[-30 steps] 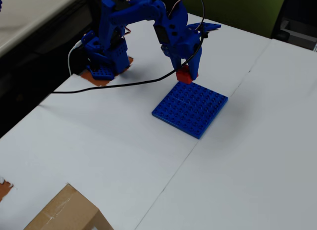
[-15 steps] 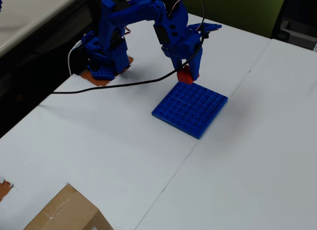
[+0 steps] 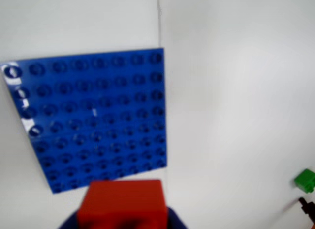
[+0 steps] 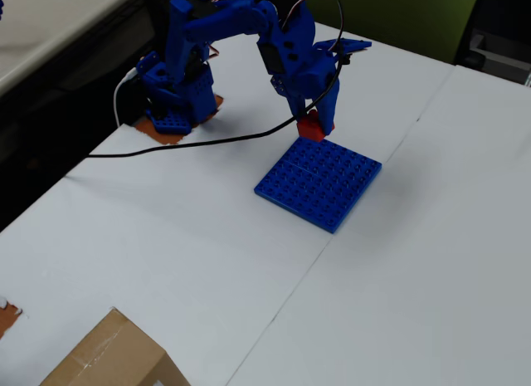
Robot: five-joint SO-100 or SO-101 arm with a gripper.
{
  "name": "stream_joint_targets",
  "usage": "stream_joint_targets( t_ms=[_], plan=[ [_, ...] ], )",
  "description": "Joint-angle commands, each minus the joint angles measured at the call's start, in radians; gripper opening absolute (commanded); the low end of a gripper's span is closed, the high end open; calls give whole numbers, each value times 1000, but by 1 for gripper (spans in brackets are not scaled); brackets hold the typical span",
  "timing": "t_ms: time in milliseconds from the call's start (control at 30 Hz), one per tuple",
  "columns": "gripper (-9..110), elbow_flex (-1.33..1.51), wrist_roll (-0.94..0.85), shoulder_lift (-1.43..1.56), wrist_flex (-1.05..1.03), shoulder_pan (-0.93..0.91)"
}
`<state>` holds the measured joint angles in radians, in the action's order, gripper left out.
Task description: Pick up the 2x2 red block and go up the 8x8 blue block.
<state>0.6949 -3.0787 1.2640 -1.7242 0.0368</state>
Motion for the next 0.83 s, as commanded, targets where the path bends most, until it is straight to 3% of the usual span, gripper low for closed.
stream_joint_targets(
  t_ms=[0,800],
  plan=[
    [10,-38,-83,12,21,14],
    [11,-37,-86,-15,49,20]
  ],
)
